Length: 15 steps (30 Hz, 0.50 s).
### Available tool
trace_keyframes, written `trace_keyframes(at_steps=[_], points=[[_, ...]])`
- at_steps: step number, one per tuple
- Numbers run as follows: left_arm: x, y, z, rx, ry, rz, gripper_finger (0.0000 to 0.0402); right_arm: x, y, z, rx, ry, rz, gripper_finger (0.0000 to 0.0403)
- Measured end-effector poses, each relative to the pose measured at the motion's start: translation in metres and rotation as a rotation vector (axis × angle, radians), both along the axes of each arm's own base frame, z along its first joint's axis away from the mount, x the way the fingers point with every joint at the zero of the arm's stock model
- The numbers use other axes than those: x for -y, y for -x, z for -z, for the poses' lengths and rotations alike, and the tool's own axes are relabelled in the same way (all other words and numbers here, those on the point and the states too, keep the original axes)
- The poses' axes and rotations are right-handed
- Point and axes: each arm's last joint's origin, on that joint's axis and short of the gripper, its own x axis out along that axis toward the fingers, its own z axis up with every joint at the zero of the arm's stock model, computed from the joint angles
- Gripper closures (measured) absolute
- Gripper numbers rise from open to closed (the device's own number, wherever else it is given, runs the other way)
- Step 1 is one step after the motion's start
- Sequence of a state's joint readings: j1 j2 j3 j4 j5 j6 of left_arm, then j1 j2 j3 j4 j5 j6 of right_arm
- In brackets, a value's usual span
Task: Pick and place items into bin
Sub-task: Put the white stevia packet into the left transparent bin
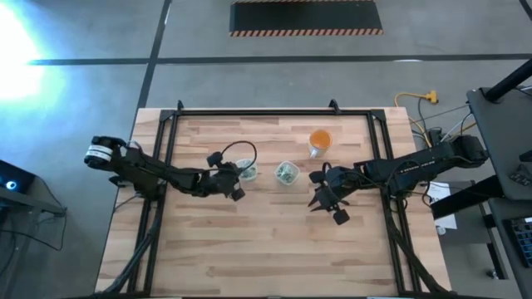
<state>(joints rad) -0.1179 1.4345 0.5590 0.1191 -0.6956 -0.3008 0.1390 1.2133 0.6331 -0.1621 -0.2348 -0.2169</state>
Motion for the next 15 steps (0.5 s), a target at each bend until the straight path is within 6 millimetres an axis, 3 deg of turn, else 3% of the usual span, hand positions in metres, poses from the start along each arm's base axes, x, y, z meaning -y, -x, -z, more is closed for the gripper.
trace_keyframes(at_steps=[9,15], points=[[-0.0022,-0.008,0.0061,0.004,-0.029,0.02,0.0396,-0.0001,-0.0004,-0.0003,0.005,-0.004,0.003,0.0335],[-0.0019,-0.0113,0.002,0.001,-0.044,0.032,0.034,-0.0001,-0.0004,-0.0002,0.007,-0.002,0.0,0.0335]])
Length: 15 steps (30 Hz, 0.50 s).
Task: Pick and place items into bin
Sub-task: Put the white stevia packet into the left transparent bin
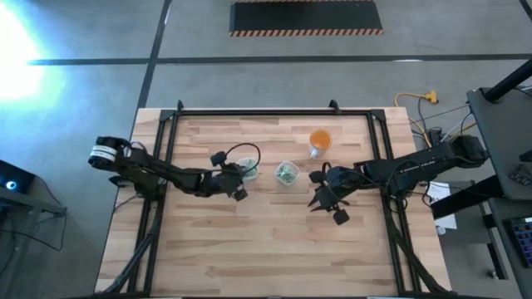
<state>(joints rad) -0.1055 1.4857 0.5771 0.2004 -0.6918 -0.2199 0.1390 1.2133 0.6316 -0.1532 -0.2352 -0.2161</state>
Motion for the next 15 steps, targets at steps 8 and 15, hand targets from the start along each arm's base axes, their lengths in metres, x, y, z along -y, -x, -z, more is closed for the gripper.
trace_keyframes(at_steps=[8,15], points=[[0.001,-0.004,-0.007,0.021,-0.004,0.006,0.0286,0.0,0.0,0.0,0.0,-0.002,0.002,0.0335],[0.0,-0.008,-0.023,0.054,-0.034,0.026,0.0283,0.0,0.001,0.002,-0.003,0.0,0.0,0.0335]])
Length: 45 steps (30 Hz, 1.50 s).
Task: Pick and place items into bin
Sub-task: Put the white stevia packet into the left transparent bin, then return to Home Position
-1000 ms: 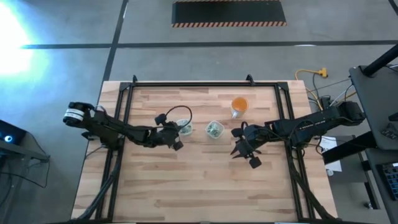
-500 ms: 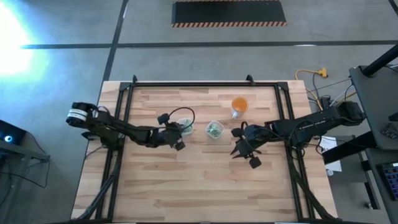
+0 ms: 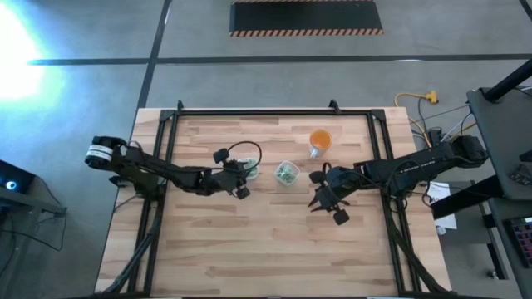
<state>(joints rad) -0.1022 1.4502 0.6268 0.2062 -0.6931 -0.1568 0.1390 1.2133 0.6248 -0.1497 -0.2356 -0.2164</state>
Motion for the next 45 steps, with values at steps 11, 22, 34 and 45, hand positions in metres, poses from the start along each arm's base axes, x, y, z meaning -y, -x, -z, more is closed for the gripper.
trace_keyframes(at_steps=[11,22,34,45], points=[[-0.014,-0.004,0.012,-0.062,0.095,0.083,0.0283,0.0,0.0,0.0,0.014,-0.002,0.0,0.0335],[-0.036,-0.004,0.013,-0.027,0.264,0.078,0.0283,0.0,-0.001,0.0,0.016,-0.005,0.003,0.0335],[-0.045,-0.001,0.01,-0.025,0.288,0.071,0.0283,0.0,-0.001,0.0,0.017,-0.007,0.004,0.0335],[-0.04,0.008,-0.022,0.074,0.232,0.126,0.0283,-0.001,-0.004,-0.003,0.084,-0.011,0.0,0.0335]])
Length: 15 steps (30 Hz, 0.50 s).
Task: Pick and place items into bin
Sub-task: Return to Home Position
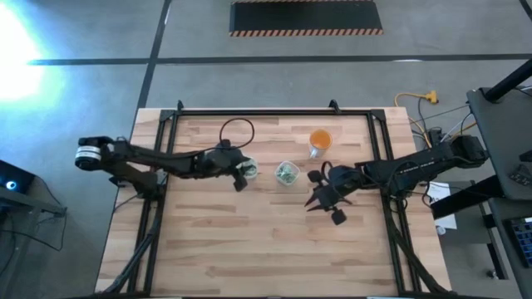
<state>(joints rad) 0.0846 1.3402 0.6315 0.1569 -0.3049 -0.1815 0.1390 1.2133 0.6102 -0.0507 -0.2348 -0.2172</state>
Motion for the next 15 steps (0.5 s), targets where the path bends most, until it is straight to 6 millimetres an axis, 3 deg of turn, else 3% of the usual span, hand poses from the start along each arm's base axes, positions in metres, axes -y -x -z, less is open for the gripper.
trace_keyframes(at_steps=[8,15], points=[[0.021,0.012,-0.039,0.157,-0.113,0.142,0.0283,-0.001,-0.003,0.0,0.158,0.004,-0.035,0.0335],[0.029,0.035,-0.066,0.225,-0.176,0.196,0.0283,0.001,0.004,-0.021,0.226,-0.02,-0.001,0.0335]])
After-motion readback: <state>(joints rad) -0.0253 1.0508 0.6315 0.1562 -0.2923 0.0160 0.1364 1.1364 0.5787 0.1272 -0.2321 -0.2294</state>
